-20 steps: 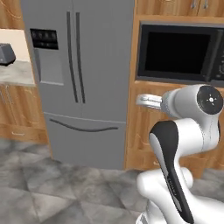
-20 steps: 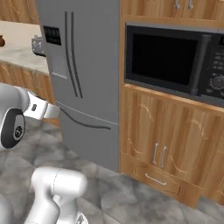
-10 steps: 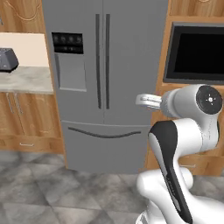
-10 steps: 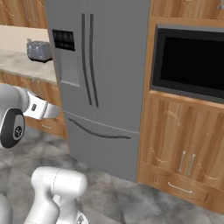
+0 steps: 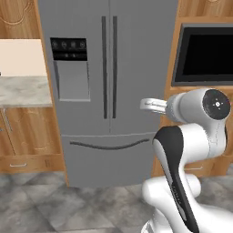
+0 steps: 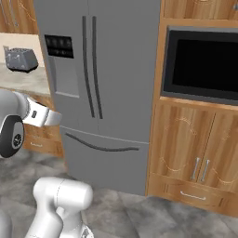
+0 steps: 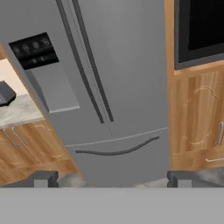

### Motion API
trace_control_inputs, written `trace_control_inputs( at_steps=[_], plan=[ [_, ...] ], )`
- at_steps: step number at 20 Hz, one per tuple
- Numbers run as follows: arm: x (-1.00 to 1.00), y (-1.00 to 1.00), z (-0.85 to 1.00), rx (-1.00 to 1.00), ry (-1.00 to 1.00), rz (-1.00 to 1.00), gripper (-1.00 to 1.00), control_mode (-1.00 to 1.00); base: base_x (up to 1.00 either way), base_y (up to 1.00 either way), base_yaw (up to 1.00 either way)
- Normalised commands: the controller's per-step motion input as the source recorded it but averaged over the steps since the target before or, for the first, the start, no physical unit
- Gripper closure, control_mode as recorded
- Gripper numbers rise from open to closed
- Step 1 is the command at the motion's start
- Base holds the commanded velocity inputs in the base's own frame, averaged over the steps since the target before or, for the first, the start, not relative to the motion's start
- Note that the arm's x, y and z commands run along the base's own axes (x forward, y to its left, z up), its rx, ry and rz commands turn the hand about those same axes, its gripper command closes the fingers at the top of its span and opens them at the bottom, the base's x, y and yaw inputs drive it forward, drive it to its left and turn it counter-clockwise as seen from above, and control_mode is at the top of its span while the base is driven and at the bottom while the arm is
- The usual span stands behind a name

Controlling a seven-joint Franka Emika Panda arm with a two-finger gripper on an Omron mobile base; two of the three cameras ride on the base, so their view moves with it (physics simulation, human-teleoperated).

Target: Move the hot dog bun to the plate on the dining table and place the condiment next to that plate. Then navigate to the fridge and take the sausage and place it on the plate as well.

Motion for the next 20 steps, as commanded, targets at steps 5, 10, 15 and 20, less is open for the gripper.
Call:
trace_control_inputs(
  at_steps=[5, 10, 15, 20],
  plan=[
    [0.0, 0.0, 0.0, 0.0, 0.0, 0.0, -1.0, 1.0, 0.41, 0.44, -0.24],
    [0.0, 0.0, 0.0, 0.0, 0.0, 0.0, -1.0, 1.0, 0.5, 0.23, 0.0],
    [0.0, 0.0, 0.0, 0.0, 0.0, 0.0, -1.0, 1.0, 0.53, 0.17, 0.02],
    [0.0, 0.0, 0.0, 0.0, 0.0, 0.0, -1.0, 1.0, 0.48, 0.53, 0.0]
  ],
)
